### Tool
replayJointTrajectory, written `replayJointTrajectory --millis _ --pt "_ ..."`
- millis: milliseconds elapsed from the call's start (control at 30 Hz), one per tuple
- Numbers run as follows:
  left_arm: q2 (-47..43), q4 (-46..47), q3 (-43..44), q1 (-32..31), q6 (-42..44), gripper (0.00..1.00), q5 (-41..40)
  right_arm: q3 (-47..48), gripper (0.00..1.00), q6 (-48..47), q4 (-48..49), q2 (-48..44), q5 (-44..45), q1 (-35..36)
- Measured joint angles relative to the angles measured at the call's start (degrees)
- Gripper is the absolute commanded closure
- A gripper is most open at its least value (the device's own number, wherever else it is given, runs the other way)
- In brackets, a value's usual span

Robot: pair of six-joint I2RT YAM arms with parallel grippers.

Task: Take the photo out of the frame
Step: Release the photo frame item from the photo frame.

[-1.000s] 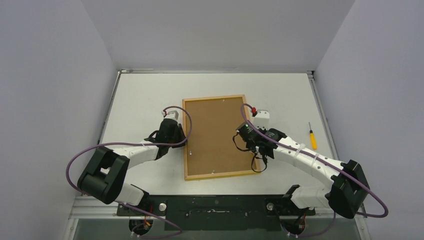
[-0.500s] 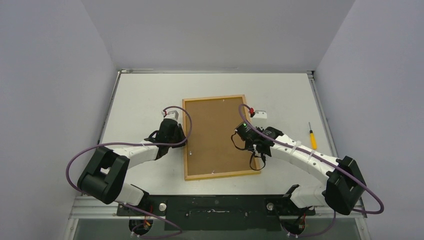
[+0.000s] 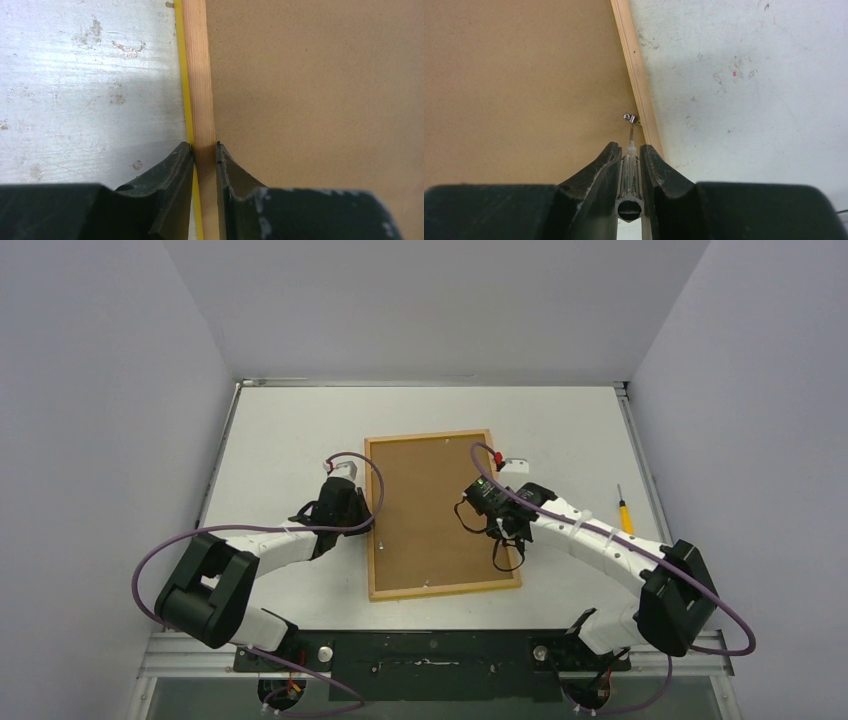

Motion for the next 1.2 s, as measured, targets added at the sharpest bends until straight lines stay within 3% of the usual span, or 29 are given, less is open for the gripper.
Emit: replayJointTrajectory --millis 367,1200 --pt "0.00 0.00 0.00 0.00 0.00 0.81 0.00 2.51 0.95 0.92 -5.64 2.12 -0.57 0.00" --pt "0.00 0.00 0.00 0.04 0.00 0.81 0.11 8.55 0.95 -2.16 -5.07 8.41 1.36 -0.70"
